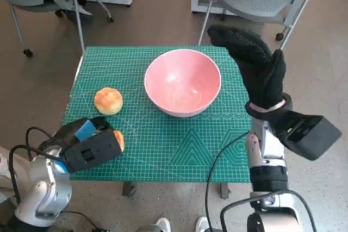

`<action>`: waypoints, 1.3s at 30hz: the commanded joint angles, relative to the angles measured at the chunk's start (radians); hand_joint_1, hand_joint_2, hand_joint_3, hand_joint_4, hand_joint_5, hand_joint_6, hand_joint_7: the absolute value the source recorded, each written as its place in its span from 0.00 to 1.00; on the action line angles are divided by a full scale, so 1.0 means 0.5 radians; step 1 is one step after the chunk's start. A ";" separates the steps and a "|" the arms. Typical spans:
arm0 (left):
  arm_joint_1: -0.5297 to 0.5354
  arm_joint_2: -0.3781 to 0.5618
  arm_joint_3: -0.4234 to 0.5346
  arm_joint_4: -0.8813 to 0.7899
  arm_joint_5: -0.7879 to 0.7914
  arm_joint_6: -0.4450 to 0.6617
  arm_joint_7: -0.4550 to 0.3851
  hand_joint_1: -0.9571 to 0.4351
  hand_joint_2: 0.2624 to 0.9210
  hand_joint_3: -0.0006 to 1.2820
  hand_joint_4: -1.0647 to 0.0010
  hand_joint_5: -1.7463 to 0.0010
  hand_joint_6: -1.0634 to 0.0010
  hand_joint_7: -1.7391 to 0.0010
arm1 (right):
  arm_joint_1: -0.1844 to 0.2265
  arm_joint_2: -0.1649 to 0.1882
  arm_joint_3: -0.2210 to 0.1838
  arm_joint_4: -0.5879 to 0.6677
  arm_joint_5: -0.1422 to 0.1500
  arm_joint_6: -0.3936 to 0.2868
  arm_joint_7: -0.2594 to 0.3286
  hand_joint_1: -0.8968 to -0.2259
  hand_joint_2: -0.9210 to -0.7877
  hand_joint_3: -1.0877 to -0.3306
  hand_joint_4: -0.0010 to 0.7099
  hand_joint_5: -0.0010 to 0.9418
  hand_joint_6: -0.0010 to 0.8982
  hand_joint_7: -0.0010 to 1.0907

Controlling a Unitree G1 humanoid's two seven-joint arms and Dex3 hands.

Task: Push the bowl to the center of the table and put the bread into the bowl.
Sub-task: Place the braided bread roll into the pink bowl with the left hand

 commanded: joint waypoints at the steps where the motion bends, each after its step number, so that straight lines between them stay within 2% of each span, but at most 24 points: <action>1: -0.027 0.019 0.045 -0.104 0.030 0.038 -0.052 0.69 0.96 0.08 0.36 0.26 0.34 0.45 | 0.036 0.010 -0.004 0.014 0.020 0.025 0.005 0.33 0.00 0.25 0.11 0.00 0.00 0.24; 7: -0.109 0.028 0.094 -0.300 0.048 0.097 -0.127 0.69 0.95 0.08 0.35 0.28 0.35 0.42 | 0.038 0.008 -0.005 0.004 0.021 0.034 0.005 0.33 0.00 0.25 0.10 0.00 0.00 0.24; 15: -0.221 0.010 0.136 -0.433 0.067 0.073 -0.136 0.69 0.95 0.06 0.32 0.30 0.33 0.44 | 0.036 0.005 -0.008 0.008 0.020 0.036 0.005 0.32 0.00 0.25 0.10 0.00 0.00 0.24; 25: -0.450 -0.007 0.129 -0.489 0.122 0.009 -0.116 0.69 0.94 0.05 0.28 0.33 0.30 0.46 | 0.032 0.004 -0.010 0.016 0.021 0.034 0.010 0.32 0.00 0.25 0.11 0.00 0.00 0.24; 30: -0.474 -0.017 0.128 -0.486 0.142 0.004 -0.128 0.69 0.94 0.04 0.27 0.33 0.30 0.45 | 0.032 0.003 -0.010 0.015 0.021 0.035 0.010 0.32 0.00 0.25 0.11 0.00 0.00 0.24; 34: -0.721 -0.051 0.090 -0.443 0.157 -0.033 -0.137 0.69 0.94 0.04 0.26 0.34 0.30 0.45 | 0.037 -0.007 -0.013 0.005 0.024 0.040 0.015 0.32 0.00 0.25 0.11 0.00 0.00 0.24; 39: -0.852 -0.094 0.061 -0.379 0.163 -0.049 -0.140 0.69 0.94 0.04 0.25 0.35 0.30 0.44 | 0.041 -0.014 -0.015 -0.005 0.027 0.043 0.019 0.32 0.00 0.26 0.11 0.00 0.00 0.24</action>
